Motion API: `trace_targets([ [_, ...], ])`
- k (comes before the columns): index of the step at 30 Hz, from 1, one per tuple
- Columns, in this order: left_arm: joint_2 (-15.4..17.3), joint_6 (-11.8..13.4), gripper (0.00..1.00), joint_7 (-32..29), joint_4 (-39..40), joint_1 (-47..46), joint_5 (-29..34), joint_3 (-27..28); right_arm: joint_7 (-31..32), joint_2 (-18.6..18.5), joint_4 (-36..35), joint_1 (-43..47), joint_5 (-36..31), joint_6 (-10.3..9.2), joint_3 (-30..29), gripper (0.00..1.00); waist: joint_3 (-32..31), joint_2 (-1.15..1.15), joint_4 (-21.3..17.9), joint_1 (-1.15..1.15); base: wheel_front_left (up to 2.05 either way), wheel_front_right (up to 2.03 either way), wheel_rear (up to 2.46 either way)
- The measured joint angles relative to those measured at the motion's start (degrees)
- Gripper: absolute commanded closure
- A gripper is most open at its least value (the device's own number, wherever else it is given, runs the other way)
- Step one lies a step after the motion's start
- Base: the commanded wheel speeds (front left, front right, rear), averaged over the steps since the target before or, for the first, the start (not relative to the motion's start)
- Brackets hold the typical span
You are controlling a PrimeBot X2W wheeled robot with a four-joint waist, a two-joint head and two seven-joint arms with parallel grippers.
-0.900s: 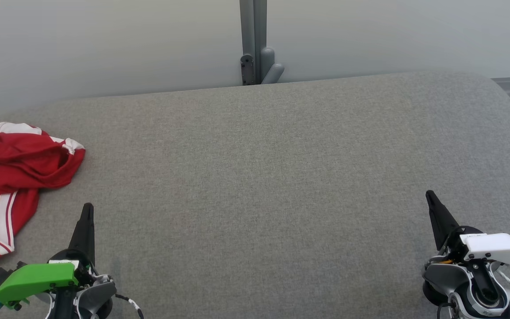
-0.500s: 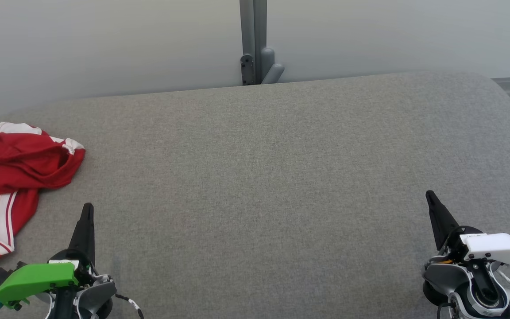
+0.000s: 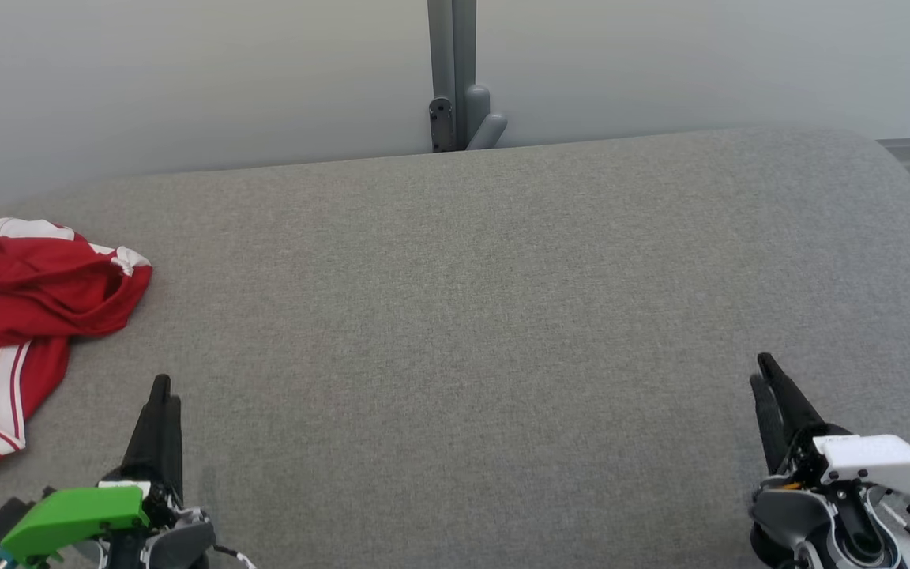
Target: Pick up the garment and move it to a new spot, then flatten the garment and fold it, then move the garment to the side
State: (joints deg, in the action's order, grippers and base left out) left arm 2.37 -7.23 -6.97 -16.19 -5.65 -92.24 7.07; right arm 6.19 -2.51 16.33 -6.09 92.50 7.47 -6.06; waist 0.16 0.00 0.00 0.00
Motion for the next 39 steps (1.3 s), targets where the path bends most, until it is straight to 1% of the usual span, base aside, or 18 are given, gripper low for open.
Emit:
trace_targets([
  [3, -0.24, 0.01, 0.0, 0.07, -1.02, 1.35, 0.0, -0.26, -0.09, 0.35, 0.97, 1.44, 0.03, -0.01, 0.21, 0.0, 0.0, 0.0, -0.01, 0.0, 0.0, 0.0, 0.0],
  [10, -0.25, 0.01, 0.0, 1.59, -0.04, 1.55, 0.0, -1.8, -1.93, 0.35, 0.45, 1.5, -0.07, -0.01, 1.97, 0.0, -0.04, 0.0, 0.02, 0.0, 0.0, 0.0, 0.0],
  [16, -0.07, 0.01, 0.0, 3.5, 0.47, 1.66, 1.19, -3.55, -3.8, 0.01, -0.08, 1.49, -2.7, -0.01, 4.06, 0.0, -0.05, 0.0, 0.06, 0.0, 0.0, 0.0, 0.0],
  [21, 0.71, 0.01, 0.0, 5.25, 0.66, 1.67, 6.61, -5.27, -4.9, -0.23, -1.57, 1.48, -8.15, -0.01, 4.72, 0.0, 0.0, 0.0, 0.12, 0.0, 0.0, 0.0, 0.0],
  [32, 0.13, 0.01, 0.0, 7.72, 3.91, 1.91, 21.0, -5.2, -7.43, -0.08, -4.79, 1.77, -21.05, -0.01, 5.57, 0.0, 0.14, 0.0, 0.38, 0.0, 0.0, 0.0, 0.0],
  [36, 0.04, 0.01, 0.0, 8.67, 4.94, 2.48, 25.18, -5.2, -8.36, -0.08, -5.34, 1.97, -25.71, -0.01, 6.14, 0.0, 0.12, 0.0, 0.48, 0.0, 0.0, 0.0, 0.0],
  [37, 0.04, 0.01, 0.0, 8.67, 4.94, 2.48, 25.18, -5.2, -8.36, -0.08, -5.34, 1.97, -25.71, -0.01, 6.14, 0.0, 0.12, 0.0, 0.48, 0.0, 0.0, 0.0, 0.0],
  [39, 0.03, 0.01, 0.0, 9.15, 5.46, 2.63, 26.87, -5.22, -8.69, -0.08, -5.64, 2.02, -28.13, -0.01, 6.28, 0.0, 0.1, 0.0, 0.54, 0.0, 0.0, 0.0, 0.0],
])
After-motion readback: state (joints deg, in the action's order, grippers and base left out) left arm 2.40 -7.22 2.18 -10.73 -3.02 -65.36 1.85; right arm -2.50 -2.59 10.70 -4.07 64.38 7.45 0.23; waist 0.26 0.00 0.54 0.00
